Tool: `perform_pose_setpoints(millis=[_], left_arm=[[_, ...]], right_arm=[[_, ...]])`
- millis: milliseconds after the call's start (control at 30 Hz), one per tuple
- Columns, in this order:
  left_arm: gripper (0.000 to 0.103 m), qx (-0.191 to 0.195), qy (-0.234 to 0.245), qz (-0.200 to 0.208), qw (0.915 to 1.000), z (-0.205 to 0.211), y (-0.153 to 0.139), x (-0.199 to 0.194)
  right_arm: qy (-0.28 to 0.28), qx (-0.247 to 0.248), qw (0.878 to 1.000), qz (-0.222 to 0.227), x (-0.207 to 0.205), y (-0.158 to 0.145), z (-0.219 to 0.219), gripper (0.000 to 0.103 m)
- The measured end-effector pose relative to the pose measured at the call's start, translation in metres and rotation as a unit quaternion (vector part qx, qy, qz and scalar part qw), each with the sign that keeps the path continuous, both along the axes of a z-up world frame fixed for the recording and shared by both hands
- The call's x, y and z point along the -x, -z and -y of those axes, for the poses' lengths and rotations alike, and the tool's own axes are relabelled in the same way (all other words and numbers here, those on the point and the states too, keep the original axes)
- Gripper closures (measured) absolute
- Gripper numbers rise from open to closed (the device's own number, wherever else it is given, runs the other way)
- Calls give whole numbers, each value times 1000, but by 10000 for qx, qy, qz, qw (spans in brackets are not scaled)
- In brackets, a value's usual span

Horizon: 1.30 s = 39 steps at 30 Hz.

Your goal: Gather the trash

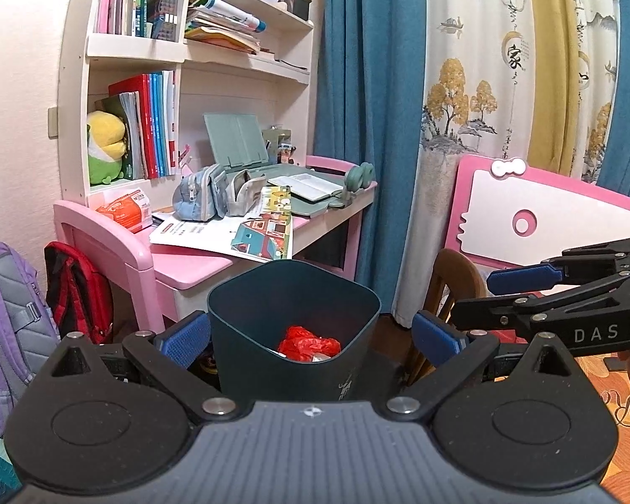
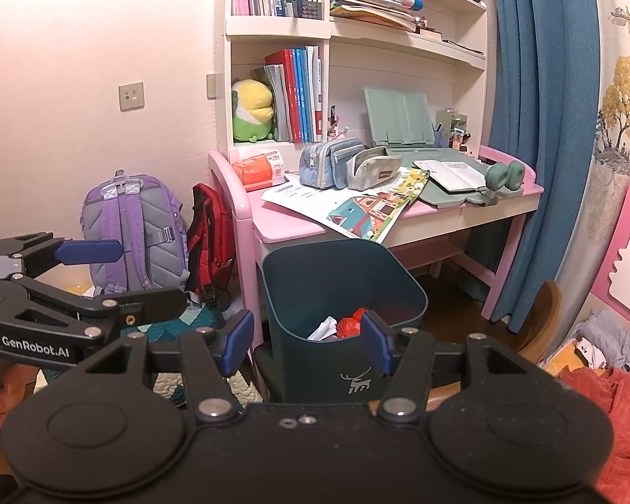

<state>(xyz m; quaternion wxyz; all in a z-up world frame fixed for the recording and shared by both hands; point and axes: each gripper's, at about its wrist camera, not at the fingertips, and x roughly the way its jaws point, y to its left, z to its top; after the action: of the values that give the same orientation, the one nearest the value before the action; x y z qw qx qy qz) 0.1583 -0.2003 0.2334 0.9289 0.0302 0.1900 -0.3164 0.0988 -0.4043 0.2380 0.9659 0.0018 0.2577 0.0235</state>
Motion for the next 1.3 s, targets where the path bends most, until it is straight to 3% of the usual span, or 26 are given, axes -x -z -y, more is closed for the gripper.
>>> perform_pose_setpoints(millis=[1300], left_arm=[[0,11,-25,-129,9999,-7,25,-8]], right_arm=[[99,30,9995,-286,-6,15,-12,48]])
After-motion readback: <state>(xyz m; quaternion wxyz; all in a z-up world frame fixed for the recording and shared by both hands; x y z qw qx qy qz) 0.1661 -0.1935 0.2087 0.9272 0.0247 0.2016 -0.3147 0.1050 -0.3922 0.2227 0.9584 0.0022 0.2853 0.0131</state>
